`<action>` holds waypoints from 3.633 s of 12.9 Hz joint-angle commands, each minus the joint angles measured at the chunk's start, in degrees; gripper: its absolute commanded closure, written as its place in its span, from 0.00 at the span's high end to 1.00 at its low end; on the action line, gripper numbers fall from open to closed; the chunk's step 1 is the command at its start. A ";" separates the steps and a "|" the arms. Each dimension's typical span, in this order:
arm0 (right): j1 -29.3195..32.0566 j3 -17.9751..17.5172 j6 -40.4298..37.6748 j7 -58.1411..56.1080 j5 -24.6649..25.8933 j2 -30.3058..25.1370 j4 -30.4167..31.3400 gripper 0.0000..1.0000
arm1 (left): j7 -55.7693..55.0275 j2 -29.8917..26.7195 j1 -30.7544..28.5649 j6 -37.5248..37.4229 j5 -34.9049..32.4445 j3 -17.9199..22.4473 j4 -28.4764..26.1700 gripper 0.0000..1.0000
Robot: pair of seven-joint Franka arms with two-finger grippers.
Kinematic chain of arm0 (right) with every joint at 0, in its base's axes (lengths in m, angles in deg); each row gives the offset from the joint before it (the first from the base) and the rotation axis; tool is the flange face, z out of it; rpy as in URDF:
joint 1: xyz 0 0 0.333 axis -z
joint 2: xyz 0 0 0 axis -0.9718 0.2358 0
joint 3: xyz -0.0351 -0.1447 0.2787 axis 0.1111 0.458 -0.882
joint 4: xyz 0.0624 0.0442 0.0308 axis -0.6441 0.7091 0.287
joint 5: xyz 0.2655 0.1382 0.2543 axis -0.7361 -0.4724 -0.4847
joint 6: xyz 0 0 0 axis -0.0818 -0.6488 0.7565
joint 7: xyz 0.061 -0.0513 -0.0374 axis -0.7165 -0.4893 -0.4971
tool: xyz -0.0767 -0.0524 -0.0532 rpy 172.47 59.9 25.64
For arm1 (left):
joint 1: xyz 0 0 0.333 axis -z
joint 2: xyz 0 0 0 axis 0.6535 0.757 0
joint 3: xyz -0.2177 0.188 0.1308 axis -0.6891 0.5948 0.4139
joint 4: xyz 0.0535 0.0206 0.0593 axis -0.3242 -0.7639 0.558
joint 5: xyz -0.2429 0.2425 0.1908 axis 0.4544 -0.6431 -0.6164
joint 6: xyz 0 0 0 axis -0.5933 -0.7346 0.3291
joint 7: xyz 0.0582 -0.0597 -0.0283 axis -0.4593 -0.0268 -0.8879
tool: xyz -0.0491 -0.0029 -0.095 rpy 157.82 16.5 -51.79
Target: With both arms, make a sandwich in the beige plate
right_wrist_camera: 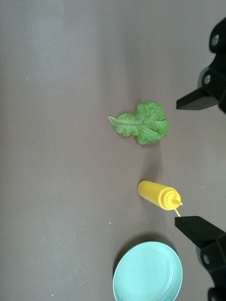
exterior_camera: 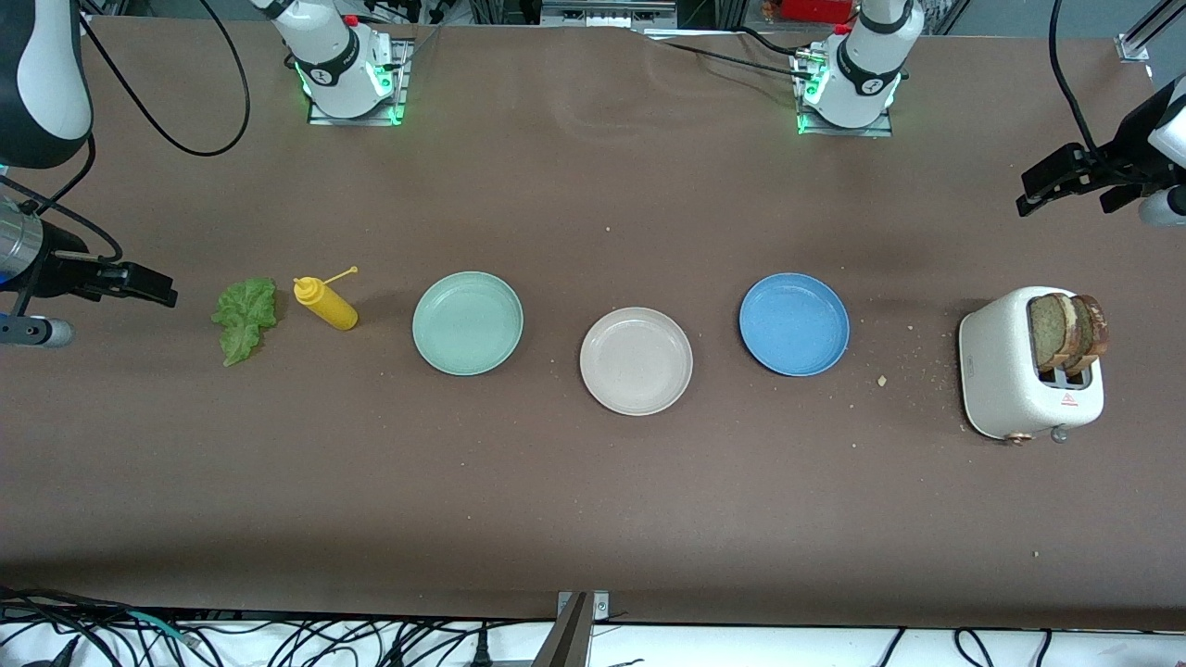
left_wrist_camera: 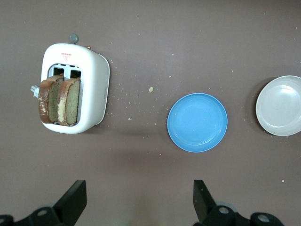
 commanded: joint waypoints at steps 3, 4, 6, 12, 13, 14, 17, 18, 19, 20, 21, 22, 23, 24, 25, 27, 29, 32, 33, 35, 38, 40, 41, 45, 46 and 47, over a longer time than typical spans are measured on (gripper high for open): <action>0.39 -0.11 0.44 -0.39 -0.38 -1.22 1.47 1.00 | 0.54 0.89 -0.07 -0.41 0.70 -0.15 1.67 1.00; 0.39 -0.02 0.44 -0.39 -0.38 -1.22 1.47 1.00 | 0.63 0.89 -0.07 -0.41 0.70 -0.07 1.67 1.00; 0.39 -0.11 0.44 -0.39 -0.47 -1.22 1.47 1.00 | 0.63 0.98 -0.07 -0.33 0.62 -0.15 1.59 1.00; 0.39 -0.11 0.44 -0.39 -0.38 -1.22 1.47 1.00 | 0.63 3.09 -0.34 0.20 0.71 -0.24 2.64 1.00; 0.39 -0.11 0.44 -0.31 -0.47 -1.22 1.47 1.00 | 0.63 3.18 -0.16 0.20 0.36 -0.24 2.90 1.00; 0.39 -0.11 0.44 -0.31 -0.47 -1.22 1.47 1.00 | 0.63 3.09 -0.07 0.20 0.35 -0.24 2.99 1.00; 0.48 -0.11 0.53 -0.39 -0.47 -1.22 1.47 1.00 | 0.37 2.92 -0.07 0.11 0.79 -0.24 3.60 1.00; 0.48 -0.11 0.53 -0.31 -0.47 -1.22 1.47 1.00 | 0.19 2.92 -0.07 0.11 0.79 -0.33 3.69 1.00; 0.40 -0.11 0.53 -0.05 -0.47 -1.22 1.47 1.00 | 0.19 3.00 -0.07 0.11 0.79 -0.33 3.70 1.00; 0.39 -0.11 0.53 -0.04 -0.56 -1.22 1.47 1.00 | 0.89 3.00 -0.42 0.03 0.18 -0.24 3.70 1.00; 0.48 -0.11 0.53 -0.30 -0.56 -1.22 1.29 1.00 | 0.81 3.00 -0.60 0.03 0.79 -0.15 3.70 1.00; 0.48 -0.11 0.53 -0.22 -0.56 -1.22 1.29 1.00 | 0.37 3.09 -0.25 0.03 0.27 -0.33 3.70 1.00; 0.48 -0.02 0.53 0.04 -0.56 -1.22 1.47 1.00 | 0.45 3.18 0.01 0.03 0.09 -0.33 3.70 1.00; 0.83 -0.02 0.53 0.05 -0.82 -1.22 1.47 1.00 | 0.80 3.09 -0.16 0.03 0.18 -0.33 3.70 1.00; 1.27 -0.11 0.53 -0.04 -0.91 -1.22 1.29 1.00 | 0.89 3.18 -0.25 0.03 0.18 -0.24 3.70 1.00; 1.45 -0.11 0.53 -0.04 -1.61 -1.22 1.47 1.00 | 0.81 3.18 0.10 0.03 0.18 -0.33 3.70 1.00; 1.45 -0.11 0.44 -0.22 -1.70 -1.22 1.47 1.00 | 0.81 3.18 0.19 0.11 0.09 -0.33 3.70 1.00; 1.45 -0.11 0.53 -0.31 -1.70 -1.22 1.47 1.00 | 0.81 3.18 -0.07 0.11 0.00 -0.33 3.70 1.00; 1.45 -0.11 0.53 -0.31 -1.70 -1.22 1.47 1.00 | 0.81 3.18 -0.07 0.11 0.00 -0.33 3.70 1.00; 1.54 -0.11 0.62 -0.31 -1.70 -1.14 1.47 1.00 | 0.81 3.18 -0.25 0.20 0.00 -0.24 3.70 1.00; 1.54 -0.02 0.53 -0.48 -1.70 -1.22 1.47 1.00 | 0.81 3.27 -0.34 0.20 0.00 -0.24 3.70 1.00; 1.89 -0.11 0.53 -0.48 -1.70 -1.13 1.47 1.00 | 0.81 3.53 -0.34 0.20 0.00 -0.24 3.70 1.00; 1.89 -0.11 0.53 -0.48 -1.70 -1.13 1.47 1.00 | 0.81 3.53 -0.34 0.20 0.00 -0.24 3.70 1.00; 1.89 -0.11 0.44 -0.57 -1.61 -1.22 1.47 1.00 | 0.81 3.79 -0.34 0.20 0.09 -0.24 3.70 1.00; 1.89 -0.11 0.53 -0.57 -1.61 -1.22 1.47 1.00 | 0.81 3.88 -0.42 0.20 0.09 -0.24 3.70 1.00; 1.80 -0.11 0.53 -0.57 -1.61 -1.14 1.29 1.00 | 0.81 3.97 -0.43 0.20 0.09 -0.24 3.70 1.00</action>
